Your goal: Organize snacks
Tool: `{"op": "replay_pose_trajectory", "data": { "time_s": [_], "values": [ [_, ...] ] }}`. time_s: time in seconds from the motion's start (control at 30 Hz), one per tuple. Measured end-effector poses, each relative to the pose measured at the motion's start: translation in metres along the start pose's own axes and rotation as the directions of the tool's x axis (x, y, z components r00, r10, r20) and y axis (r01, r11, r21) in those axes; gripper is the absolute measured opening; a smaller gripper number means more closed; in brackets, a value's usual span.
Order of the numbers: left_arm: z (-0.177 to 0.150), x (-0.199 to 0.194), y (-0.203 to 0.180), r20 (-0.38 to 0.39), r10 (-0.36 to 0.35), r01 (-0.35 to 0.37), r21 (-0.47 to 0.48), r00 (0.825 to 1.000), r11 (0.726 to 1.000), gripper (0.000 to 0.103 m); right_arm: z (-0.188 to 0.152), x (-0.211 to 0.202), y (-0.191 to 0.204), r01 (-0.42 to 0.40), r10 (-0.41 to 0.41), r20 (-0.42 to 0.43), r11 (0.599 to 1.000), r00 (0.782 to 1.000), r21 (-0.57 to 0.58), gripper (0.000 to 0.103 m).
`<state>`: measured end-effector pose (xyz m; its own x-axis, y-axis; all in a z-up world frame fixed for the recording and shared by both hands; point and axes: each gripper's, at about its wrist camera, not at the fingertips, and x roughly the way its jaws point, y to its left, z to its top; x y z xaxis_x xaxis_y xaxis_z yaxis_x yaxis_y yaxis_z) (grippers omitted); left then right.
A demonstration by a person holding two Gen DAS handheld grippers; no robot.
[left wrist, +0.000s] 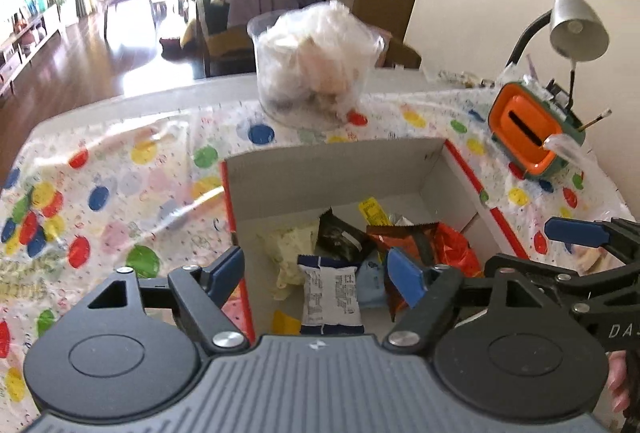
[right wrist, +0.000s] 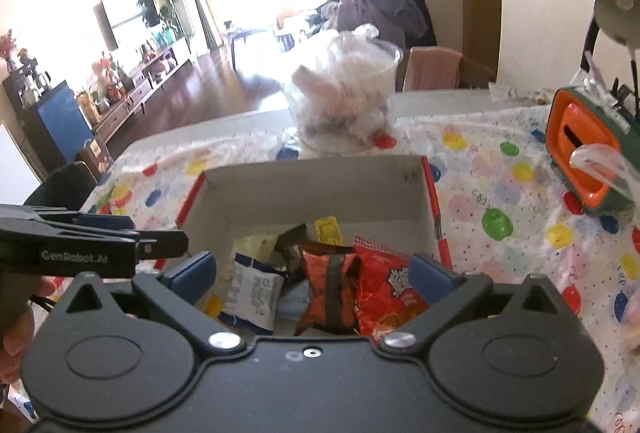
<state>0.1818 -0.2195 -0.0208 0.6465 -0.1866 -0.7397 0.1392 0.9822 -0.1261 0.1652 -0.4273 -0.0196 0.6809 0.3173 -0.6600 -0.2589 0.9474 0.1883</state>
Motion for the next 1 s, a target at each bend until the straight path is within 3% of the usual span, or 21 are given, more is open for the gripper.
{"op": "replay_pose_trajectory", "data": {
  "time_s": [0.3, 0.37, 0.43, 0.73, 1.0],
  "values": [
    [-0.013, -0.037, -0.001, 0.057, -0.040, 0.038, 0.041, 0.998, 0.998, 0.087, -0.008, -0.030, 0.017, -0.011, 0.012, 0.080, 1.000, 0.997, -0.010, 0.103],
    [-0.016, -0.043, -0.001, 0.068, -0.050, 0.047, 0.046, 0.996, 0.998, 0.098, -0.010, -0.035, 0.020, -0.014, 0.015, 0.094, 1.000, 0.995, -0.015, 0.103],
    [-0.020, -0.049, -0.001, 0.077, -0.068, 0.064, 0.053, 0.995, 0.997, 0.101, -0.013, -0.038, 0.022, -0.013, 0.014, 0.103, 1.000, 0.995, -0.017, 0.103],
    [-0.032, -0.061, -0.001, 0.100, -0.053, 0.048, 0.049, 0.994, 0.998, 0.101, -0.028, -0.052, 0.022, 0.009, -0.010, 0.160, 1.000, 0.987, 0.003, 0.103],
    [-0.038, -0.063, 0.003, 0.078, -0.060, 0.061, -0.010, 0.995, 0.998, 0.101, -0.036, -0.054, 0.028, 0.036, -0.033, 0.143, 0.999, 0.989, -0.018, 0.103]
  ]
}}
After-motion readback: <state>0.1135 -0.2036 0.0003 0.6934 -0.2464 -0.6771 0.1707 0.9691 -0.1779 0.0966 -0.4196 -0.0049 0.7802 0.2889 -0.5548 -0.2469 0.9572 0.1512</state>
